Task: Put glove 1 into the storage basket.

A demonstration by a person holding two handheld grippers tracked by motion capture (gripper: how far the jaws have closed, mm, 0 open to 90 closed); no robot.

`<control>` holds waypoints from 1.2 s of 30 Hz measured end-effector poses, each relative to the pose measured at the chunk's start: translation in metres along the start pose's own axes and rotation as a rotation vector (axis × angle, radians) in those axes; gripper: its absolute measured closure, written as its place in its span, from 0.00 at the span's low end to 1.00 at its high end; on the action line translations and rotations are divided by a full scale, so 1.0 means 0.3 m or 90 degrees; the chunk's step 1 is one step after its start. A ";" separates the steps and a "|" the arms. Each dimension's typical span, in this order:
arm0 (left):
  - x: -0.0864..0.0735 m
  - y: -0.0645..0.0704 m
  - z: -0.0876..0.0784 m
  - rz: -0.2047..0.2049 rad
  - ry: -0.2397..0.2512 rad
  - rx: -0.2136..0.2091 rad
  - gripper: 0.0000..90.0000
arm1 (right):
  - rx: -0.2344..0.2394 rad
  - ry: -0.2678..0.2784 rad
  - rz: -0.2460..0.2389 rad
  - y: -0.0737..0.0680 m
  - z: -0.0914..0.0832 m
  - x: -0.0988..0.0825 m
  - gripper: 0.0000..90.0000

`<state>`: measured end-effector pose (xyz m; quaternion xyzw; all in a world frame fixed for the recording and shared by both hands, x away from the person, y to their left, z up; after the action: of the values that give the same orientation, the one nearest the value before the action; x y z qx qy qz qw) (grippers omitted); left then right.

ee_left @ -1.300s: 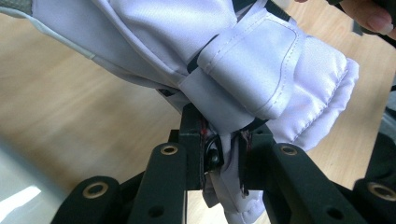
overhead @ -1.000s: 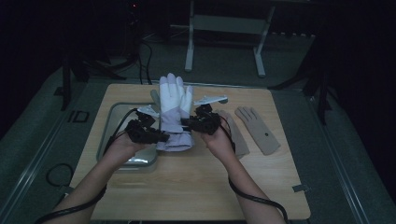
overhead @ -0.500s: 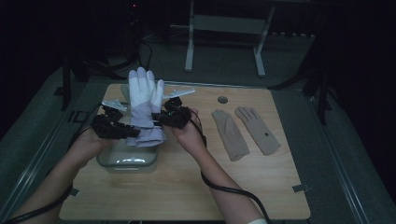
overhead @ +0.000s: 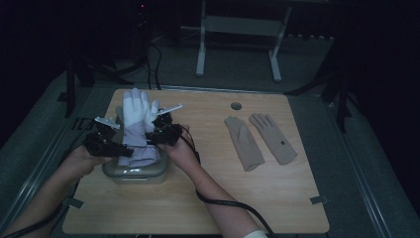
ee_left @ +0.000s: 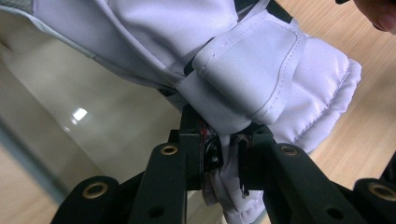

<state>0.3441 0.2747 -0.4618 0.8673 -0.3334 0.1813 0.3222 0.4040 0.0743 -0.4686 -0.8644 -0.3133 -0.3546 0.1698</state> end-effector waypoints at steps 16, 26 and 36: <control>-0.060 -0.043 0.149 -0.032 -0.049 -0.011 0.81 | -0.047 -0.122 -0.021 -0.007 0.101 -0.089 0.85; -0.070 -0.005 0.179 -0.023 -0.065 0.082 0.54 | -0.064 -0.149 -0.076 -0.027 0.111 -0.075 0.71; -0.080 0.035 0.122 -0.014 0.072 0.073 0.16 | -0.053 -0.079 -0.093 0.000 0.045 -0.020 0.26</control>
<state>0.3234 0.2547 -0.4965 0.8763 -0.2942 0.2455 0.2921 0.4075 0.0788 -0.4821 -0.8660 -0.3703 -0.3245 0.0880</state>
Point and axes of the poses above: each handheld gripper's, and its own axes: z roughly forward along the jaws, x roughly out of its top, y roughly to its right, the point moved 1 cm from there along z, roughly forward along the jaws, and after that the axes turned 15 degrees about -x, right-handed, at the moved point
